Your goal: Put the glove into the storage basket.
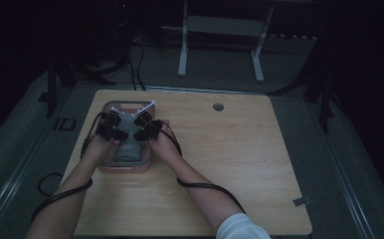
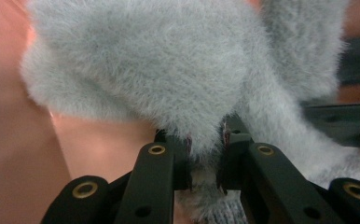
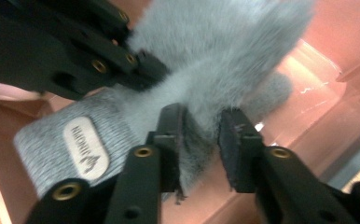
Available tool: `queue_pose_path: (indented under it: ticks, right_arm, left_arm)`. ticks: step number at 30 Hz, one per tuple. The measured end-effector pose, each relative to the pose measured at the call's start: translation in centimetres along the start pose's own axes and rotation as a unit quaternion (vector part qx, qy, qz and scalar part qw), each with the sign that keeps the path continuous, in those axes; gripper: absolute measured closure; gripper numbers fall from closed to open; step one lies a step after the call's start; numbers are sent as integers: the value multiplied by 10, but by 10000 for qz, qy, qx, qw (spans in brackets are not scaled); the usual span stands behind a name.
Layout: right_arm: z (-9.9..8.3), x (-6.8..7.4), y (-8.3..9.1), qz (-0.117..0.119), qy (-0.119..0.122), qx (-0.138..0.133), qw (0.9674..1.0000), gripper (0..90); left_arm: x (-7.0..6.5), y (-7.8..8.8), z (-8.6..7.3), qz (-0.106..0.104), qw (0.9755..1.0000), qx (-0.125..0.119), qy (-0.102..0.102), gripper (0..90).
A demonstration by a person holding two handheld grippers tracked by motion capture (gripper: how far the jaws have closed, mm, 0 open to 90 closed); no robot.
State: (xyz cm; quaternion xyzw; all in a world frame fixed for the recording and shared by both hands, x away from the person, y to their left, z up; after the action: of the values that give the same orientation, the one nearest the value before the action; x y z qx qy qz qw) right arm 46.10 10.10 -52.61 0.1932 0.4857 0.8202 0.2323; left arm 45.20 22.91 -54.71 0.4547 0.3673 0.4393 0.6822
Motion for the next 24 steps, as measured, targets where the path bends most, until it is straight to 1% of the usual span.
queue_pose_path:
  ticks: [3, 5, 8, 9, 10, 11, 12, 13, 14, 15, 16, 17, 19, 20, 21, 22, 24]
  right_arm:
    - [0, -2, 5, 47, 19, -60, 10000, 600]
    - [0, -2, 9, 4, 31, -93, 10000, 568]
    - [1, -3, 12, 1, 48, -152, 9999, 555]
    - [0, -4, 14, -20, 56, -178, 9998, 539]
    - [0, -5, 17, -14, 64, -195, 9998, 519]
    - [-1, -5, 18, 4, 48, -218, 9997, 507]
    - [-1, -6, 20, 10, 45, -254, 9997, 492]
    - [-2, -7, 23, 17, 43, -281, 9996, 475]
    - [-2, -7, 23, 17, 43, -281, 9996, 475]
    - [-3, -8, 25, 87, 37, -327, 9994, 455]
    - [-4, -10, 30, 154, 135, -425, 9989, 400]
    - [-5, -10, 31, 120, 169, -441, 9988, 397]
    - [-7, -11, 37, 318, 194, -552, 9978, 347]
    - [-8, -12, 39, 310, 187, -574, 9977, 315]
    - [-10, -13, 43, 380, 169, -592, 9974, 290]
    - [-11, -13, 45, 446, 199, -633, 9968, 275]
    - [-15, -14, 51, 460, 238, -696, 9962, 225]
  left_arm:
    - [-1, -1, 2, 45, 10000, 27, 3, 769]
    - [-2, -2, 2, 102, 9999, 19, -19, 747]
    - [-1, -1, 2, 151, 9999, 21, 16, 684]
    - [0, 0, 2, 216, 9997, -10, 66, 684]
    - [0, 2, 2, 226, 9997, -36, 75, 627]
    - [1, 4, 2, 248, 9996, -99, 108, 595]
    - [2, 8, 2, 269, 9993, -183, 164, 544]
    - [3, 12, 3, 300, 9989, -313, 155, 503]
    - [3, 12, 3, 300, 9989, -313, 155, 489]
    - [3, 23, 2, 392, 9973, -587, 188, 489]
    - [4, 26, 2, 373, 9972, -619, 187, 433]
    - [4, 29, 1, 323, 9970, -671, 194, 394]
    - [4, 36, -2, 285, 9964, -771, 183, 343]
    - [4, 41, -5, 103, 9960, -875, 119, 305]
    - [3, 44, -6, 52, 9954, -942, 132, 266]
    - [2, 48, -8, 3, 9942, -1062, 146, 266]
    - [-3, 55, -13, -148, 9909, -1337, 84, 240]
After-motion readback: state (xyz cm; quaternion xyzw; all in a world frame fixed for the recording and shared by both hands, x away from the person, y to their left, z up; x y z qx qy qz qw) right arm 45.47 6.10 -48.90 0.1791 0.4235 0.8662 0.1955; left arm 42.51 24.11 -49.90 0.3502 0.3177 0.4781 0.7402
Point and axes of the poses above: each handheld gripper's, and its own axes: y roughly backward along the jaws, z roughly out of its top, x roughly to its left, the point moved 4 cm from there along -y, roughly forward along the jaws, and after that the axes turned 11 degrees about x, right-handed, at the moved point
